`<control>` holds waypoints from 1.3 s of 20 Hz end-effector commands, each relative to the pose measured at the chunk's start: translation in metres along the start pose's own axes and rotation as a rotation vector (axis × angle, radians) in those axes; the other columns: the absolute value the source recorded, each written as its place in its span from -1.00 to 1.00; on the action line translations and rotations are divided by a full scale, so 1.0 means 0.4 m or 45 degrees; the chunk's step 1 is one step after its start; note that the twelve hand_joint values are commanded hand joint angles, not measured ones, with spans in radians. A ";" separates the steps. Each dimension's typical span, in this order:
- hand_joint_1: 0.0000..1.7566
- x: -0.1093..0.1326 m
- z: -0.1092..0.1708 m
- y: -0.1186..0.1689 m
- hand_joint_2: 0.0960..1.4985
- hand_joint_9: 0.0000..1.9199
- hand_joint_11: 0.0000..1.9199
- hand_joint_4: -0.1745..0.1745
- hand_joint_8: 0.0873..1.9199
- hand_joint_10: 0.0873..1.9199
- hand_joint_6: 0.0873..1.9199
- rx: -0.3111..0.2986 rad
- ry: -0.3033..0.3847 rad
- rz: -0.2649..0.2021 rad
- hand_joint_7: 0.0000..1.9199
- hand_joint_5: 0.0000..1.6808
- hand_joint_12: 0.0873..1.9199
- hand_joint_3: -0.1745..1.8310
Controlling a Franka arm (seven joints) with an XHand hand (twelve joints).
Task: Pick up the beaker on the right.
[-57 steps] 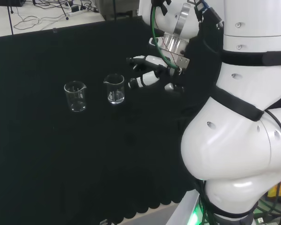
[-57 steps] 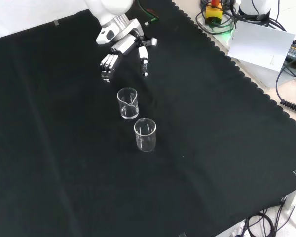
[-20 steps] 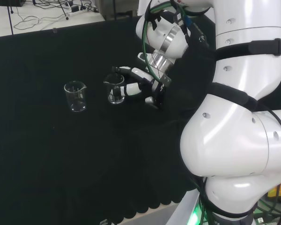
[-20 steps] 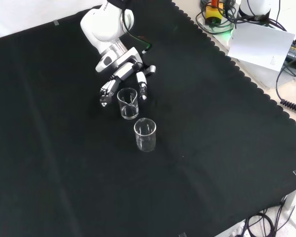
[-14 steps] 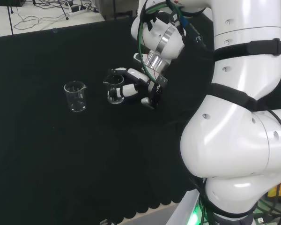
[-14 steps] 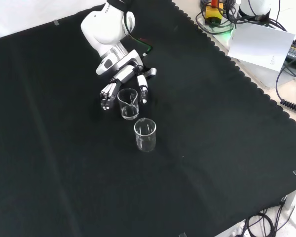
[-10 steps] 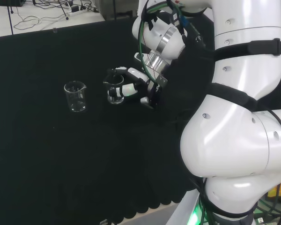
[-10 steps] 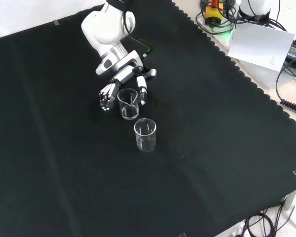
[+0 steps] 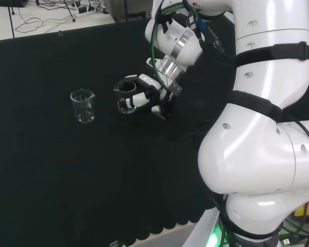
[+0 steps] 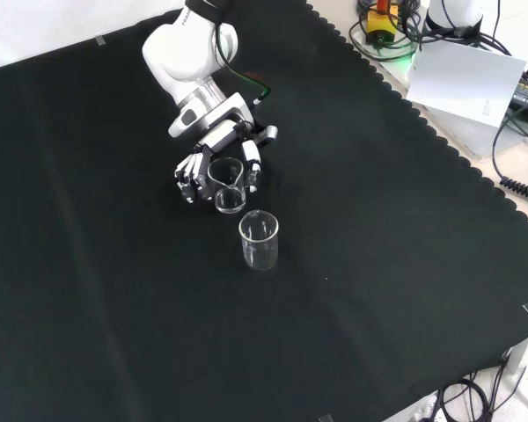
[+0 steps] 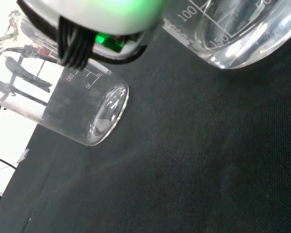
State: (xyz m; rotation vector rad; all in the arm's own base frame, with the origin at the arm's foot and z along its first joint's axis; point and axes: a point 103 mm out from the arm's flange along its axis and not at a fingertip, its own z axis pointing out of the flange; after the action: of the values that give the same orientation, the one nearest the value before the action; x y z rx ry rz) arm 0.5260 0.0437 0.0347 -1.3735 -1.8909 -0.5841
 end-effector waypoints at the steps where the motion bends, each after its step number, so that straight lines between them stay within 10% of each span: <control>1: 0.17 0.011 0.002 0.009 -0.32 -0.58 -0.98 -0.08 -0.46 -0.50 -0.15 0.001 0.046 -0.038 -0.68 -0.45 0.39 -0.21; 17: 0.36 0.020 0.014 0.024 -0.29 -0.38 -0.81 0.07 -0.40 -0.47 -0.03 0.018 0.137 -0.021 -0.50 -0.18 0.36 -0.10; 21: 0.60 0.025 -0.018 0.018 -0.19 0.25 0.01 -0.88 -0.50 -0.43 -0.27 -0.088 0.147 0.044 0.37 0.38 -0.08 -0.22; 26: 0.64 0.065 -0.126 0.005 -0.36 0.44 0.20 -1.00 -0.52 -0.44 -0.34 -0.168 0.085 -0.014 0.49 0.46 -0.30 -0.04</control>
State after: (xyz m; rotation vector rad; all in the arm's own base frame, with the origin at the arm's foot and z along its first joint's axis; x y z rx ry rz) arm 0.5402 0.0415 0.0600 -1.3739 -1.7958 -0.7197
